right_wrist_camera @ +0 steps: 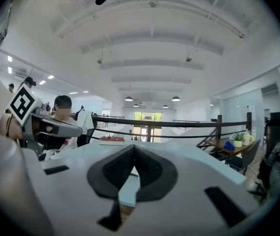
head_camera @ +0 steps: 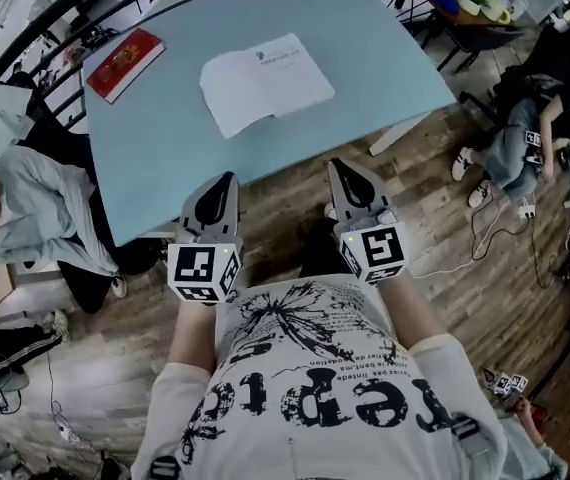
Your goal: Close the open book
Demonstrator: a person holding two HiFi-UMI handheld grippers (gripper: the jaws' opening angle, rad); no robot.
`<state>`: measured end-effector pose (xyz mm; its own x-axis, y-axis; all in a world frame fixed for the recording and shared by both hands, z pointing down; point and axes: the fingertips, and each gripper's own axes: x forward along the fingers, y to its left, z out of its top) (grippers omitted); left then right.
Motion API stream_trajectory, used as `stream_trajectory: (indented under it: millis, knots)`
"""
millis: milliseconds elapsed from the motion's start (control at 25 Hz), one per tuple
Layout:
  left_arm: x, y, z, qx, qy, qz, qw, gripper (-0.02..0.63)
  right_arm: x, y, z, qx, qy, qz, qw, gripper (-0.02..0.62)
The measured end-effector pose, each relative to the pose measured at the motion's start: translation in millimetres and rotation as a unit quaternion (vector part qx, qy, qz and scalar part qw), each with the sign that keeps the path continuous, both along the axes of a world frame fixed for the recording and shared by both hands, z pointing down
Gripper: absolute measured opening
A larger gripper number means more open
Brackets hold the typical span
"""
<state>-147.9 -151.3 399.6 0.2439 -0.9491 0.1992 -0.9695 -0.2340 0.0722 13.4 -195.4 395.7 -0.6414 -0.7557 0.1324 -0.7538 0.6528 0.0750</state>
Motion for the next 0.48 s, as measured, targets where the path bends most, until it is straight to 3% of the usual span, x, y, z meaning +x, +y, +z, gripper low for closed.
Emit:
stream_trajectory:
  millis: [280,480]
  knots:
    - [19,-109,12,-0.021,0.021,-0.100,0.9945,0.020,15,-139,1,-0.009,0.019,-0.089,0.996,0.011]
    - [39,-167,31,-0.045,0.039,-0.143,0.9880,0.020,31,-216,10,-0.019,0.026,-0.127,0.991,0.011]
